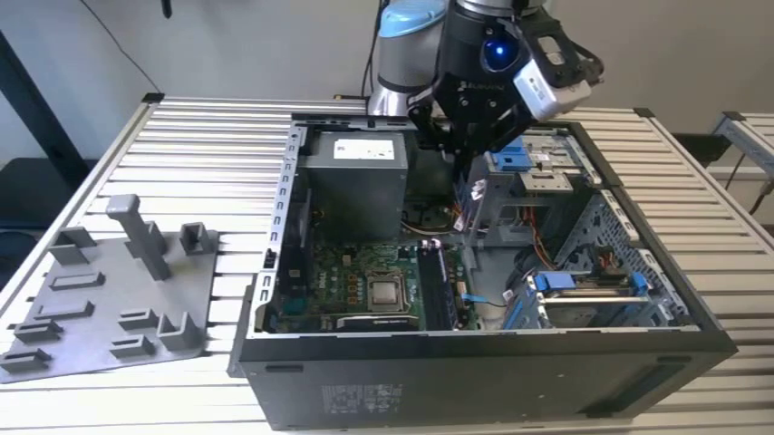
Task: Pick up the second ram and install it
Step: 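Insert the second ram into the second slot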
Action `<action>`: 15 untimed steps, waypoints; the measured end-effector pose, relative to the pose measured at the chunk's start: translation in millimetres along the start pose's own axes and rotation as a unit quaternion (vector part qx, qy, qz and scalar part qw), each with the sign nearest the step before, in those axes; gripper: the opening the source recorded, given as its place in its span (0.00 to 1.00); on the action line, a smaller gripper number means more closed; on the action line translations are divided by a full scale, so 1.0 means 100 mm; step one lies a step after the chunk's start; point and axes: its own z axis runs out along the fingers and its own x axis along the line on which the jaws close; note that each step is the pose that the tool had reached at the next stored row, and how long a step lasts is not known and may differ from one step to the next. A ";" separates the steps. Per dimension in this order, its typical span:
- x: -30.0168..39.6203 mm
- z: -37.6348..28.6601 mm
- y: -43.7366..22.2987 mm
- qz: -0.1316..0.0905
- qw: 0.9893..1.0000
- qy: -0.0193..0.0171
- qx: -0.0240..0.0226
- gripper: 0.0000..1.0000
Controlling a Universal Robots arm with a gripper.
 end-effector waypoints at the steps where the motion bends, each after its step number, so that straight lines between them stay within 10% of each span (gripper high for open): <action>1: 0.000 0.008 0.000 0.000 1.000 0.000 0.000 0.14; 15: 0.002 0.116 0.002 0.000 1.000 0.000 0.000 0.14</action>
